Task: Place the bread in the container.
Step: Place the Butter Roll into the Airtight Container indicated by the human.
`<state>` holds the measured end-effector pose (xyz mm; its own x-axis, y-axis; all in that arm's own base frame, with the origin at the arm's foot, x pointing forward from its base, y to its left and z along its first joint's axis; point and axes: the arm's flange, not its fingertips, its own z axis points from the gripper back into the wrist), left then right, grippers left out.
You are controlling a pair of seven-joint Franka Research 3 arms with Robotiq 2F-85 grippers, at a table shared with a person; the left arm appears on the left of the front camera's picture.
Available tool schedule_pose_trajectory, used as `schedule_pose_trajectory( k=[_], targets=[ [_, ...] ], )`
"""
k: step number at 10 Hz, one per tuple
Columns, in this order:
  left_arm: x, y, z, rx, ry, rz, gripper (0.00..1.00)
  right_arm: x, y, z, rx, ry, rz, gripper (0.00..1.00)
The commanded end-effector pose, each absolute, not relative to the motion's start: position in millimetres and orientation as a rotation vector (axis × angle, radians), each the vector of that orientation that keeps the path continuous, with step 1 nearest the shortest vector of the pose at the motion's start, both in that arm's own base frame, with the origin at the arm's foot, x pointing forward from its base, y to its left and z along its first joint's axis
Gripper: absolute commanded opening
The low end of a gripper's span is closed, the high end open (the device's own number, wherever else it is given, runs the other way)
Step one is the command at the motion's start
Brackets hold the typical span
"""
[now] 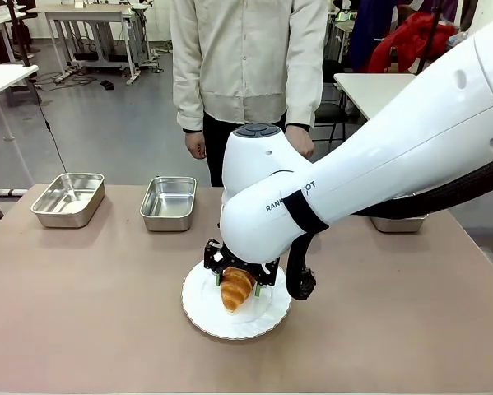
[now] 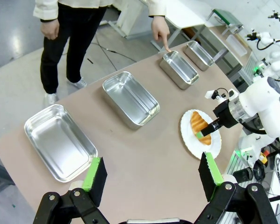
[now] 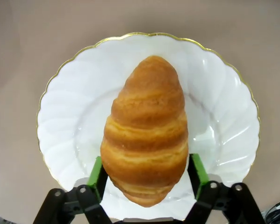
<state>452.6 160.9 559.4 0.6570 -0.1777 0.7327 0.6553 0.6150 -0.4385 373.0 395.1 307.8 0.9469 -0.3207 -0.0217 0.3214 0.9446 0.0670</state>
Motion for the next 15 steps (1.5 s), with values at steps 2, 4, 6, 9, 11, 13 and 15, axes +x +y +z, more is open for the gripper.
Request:
schedule_pose_trajectory(
  k=[2,4,6,9,11,13,15],
  targets=[
    [451,160,562,-0.771,-0.702,-0.533,1.00,377,404,306,0.035,-0.039,-0.371,0.78],
    [451,160,562,-0.771,-0.702,-0.533,1.00,378,403,306,0.029,-0.041,-0.371,0.58],
    [451,160,562,-0.771,-0.702,-0.533,1.00,380,402,306,0.022,-0.058,-0.371,0.38],
    [451,160,562,-0.771,-0.702,-0.533,1.00,374,396,309,0.059,-0.009,-0.338,0.38],
    [451,160,562,-0.771,-0.702,-0.533,1.00,374,396,311,0.062,-0.013,-0.338,0.38],
    [451,160,562,-0.771,-0.702,-0.533,1.00,390,379,358,0.105,-0.074,-0.278,0.38],
    [451,160,562,-0.771,-0.702,-0.533,1.00,418,352,415,0.121,-0.103,-0.219,0.38]
  ],
)
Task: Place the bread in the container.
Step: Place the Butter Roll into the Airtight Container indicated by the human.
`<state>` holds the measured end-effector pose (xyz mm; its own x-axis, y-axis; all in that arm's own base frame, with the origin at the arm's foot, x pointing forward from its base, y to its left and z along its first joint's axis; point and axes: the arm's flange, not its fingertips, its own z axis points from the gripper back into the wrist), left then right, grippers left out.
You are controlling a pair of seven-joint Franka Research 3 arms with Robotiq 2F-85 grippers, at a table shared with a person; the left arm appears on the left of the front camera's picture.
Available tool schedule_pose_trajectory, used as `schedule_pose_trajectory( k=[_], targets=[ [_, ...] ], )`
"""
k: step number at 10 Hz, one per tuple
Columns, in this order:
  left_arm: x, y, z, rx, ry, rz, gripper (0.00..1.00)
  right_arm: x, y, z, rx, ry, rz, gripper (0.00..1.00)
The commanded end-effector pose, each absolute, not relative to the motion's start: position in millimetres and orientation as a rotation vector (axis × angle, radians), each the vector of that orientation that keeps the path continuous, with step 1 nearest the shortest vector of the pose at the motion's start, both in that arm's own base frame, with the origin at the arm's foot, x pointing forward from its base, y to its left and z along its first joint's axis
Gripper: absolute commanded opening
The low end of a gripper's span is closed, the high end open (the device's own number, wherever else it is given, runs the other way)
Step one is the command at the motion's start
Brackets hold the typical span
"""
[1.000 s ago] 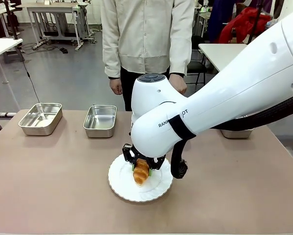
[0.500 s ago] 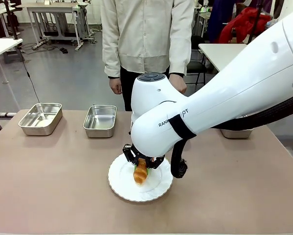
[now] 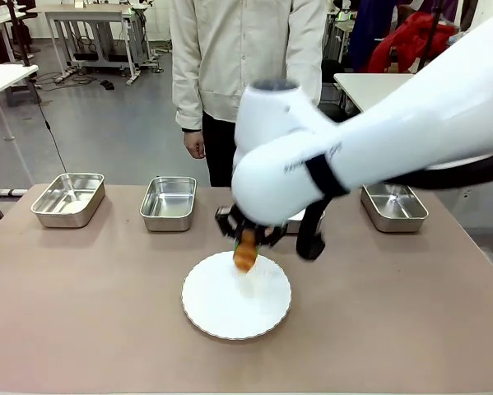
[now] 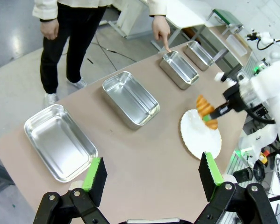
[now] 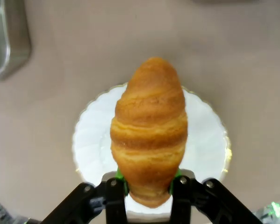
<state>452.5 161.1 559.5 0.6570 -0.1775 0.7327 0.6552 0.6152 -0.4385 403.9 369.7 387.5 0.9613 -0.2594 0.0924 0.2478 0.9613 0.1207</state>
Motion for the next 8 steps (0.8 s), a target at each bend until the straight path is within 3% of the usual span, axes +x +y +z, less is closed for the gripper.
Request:
schedule_pose_trajectory(
  k=[1,5,8],
  targets=[
    [451,160,562,-0.771,-0.702,-0.533,1.00,442,339,435,0.128,-0.101,-0.196,0.38],
    [451,160,562,-0.771,-0.702,-0.533,1.00,573,302,440,0.105,-0.082,-0.112,0.38],
    [451,160,562,-0.771,-0.702,-0.533,1.00,624,278,409,0.103,0.003,-0.055,0.38]
  ],
)
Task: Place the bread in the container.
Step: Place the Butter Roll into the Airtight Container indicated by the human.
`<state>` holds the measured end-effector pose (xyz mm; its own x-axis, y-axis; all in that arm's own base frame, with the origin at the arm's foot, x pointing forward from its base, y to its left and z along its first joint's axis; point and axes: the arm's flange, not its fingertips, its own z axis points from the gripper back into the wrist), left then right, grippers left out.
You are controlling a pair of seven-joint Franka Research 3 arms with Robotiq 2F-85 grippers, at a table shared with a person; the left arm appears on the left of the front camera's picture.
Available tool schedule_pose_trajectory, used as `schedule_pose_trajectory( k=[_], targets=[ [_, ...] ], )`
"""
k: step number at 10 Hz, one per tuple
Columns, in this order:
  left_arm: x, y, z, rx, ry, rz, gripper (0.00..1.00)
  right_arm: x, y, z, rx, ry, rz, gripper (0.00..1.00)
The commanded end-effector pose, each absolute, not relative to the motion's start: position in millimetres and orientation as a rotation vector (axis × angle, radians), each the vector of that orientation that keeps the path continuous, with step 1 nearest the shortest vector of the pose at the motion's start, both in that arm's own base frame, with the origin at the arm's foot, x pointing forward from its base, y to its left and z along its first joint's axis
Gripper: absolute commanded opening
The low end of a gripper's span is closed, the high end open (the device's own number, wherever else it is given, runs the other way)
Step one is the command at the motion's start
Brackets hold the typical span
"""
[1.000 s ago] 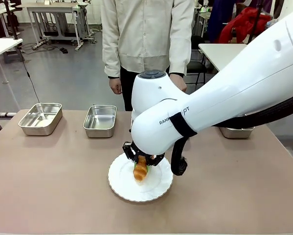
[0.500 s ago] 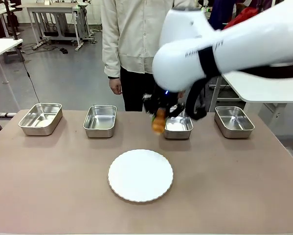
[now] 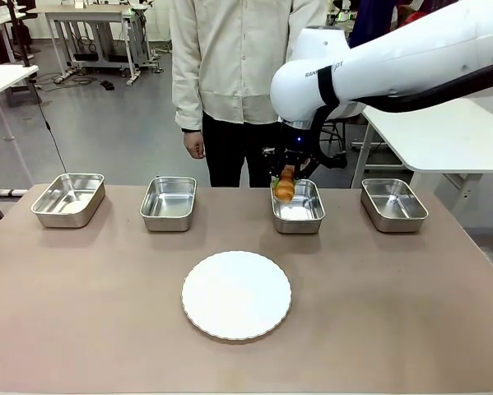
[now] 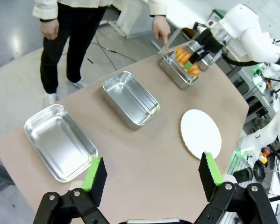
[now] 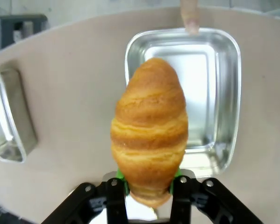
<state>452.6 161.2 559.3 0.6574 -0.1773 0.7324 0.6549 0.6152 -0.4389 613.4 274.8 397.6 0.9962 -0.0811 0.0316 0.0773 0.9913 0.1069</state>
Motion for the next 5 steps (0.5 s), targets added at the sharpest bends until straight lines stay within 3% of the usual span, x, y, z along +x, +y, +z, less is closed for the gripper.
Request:
schedule_pose_trajectory(
  k=[1,5],
  targets=[
    [451,160,562,-0.771,-0.702,-0.533,1.00,628,273,403,0.099,0.016,-0.058,0.38],
    [451,160,562,-0.771,-0.702,-0.533,1.00,634,259,393,0.076,0.054,-0.119,0.42]
  ],
)
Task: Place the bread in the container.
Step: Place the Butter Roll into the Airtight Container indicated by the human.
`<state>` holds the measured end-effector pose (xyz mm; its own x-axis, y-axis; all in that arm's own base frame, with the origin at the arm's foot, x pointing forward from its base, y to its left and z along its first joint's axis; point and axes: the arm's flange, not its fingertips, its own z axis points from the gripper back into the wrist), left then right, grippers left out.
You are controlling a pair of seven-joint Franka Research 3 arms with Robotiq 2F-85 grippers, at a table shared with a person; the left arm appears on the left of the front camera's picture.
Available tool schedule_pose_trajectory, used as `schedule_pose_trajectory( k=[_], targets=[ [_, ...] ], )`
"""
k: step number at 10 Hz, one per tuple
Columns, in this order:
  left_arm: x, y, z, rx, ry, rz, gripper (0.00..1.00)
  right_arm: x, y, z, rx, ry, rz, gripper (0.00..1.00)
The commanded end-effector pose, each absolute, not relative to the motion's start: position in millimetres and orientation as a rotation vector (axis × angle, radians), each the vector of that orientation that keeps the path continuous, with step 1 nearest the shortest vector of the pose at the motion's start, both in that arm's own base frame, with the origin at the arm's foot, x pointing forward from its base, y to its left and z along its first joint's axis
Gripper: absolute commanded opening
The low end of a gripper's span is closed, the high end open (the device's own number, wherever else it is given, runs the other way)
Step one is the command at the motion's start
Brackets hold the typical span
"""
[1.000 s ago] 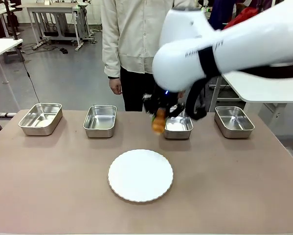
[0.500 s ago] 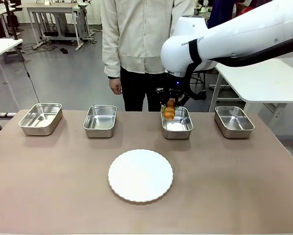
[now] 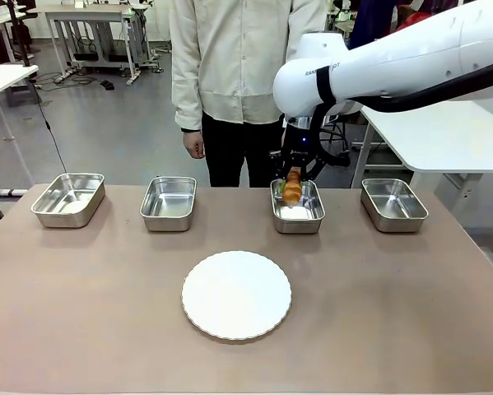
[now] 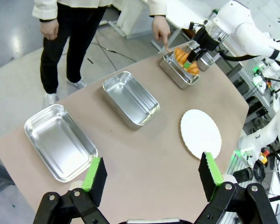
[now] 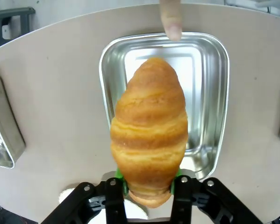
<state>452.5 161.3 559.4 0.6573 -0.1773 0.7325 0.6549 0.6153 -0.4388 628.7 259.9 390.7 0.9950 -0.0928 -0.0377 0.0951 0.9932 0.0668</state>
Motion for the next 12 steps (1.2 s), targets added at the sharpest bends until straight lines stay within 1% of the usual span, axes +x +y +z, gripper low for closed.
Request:
schedule_pose_trajectory(
  k=[1,3,8,9,10,12],
  targets=[
    [451,160,562,-0.771,-0.702,-0.533,1.00,633,258,389,0.052,0.024,-0.111,0.95],
    [451,160,562,-0.771,-0.702,-0.533,1.00,632,251,388,0.049,-0.003,-0.107,1.00],
    [451,160,562,-0.771,-0.702,-0.533,1.00,625,251,389,0.065,-0.023,-0.103,1.00],
    [451,160,562,-0.771,-0.702,-0.533,1.00,623,251,389,0.084,-0.035,-0.130,1.00],
    [451,160,562,-0.771,-0.702,-0.533,1.00,633,255,390,0.068,0.009,-0.103,1.00],
    [451,160,562,-0.771,-0.702,-0.533,1.00,633,255,390,0.068,0.009,-0.103,1.00]
  ],
)
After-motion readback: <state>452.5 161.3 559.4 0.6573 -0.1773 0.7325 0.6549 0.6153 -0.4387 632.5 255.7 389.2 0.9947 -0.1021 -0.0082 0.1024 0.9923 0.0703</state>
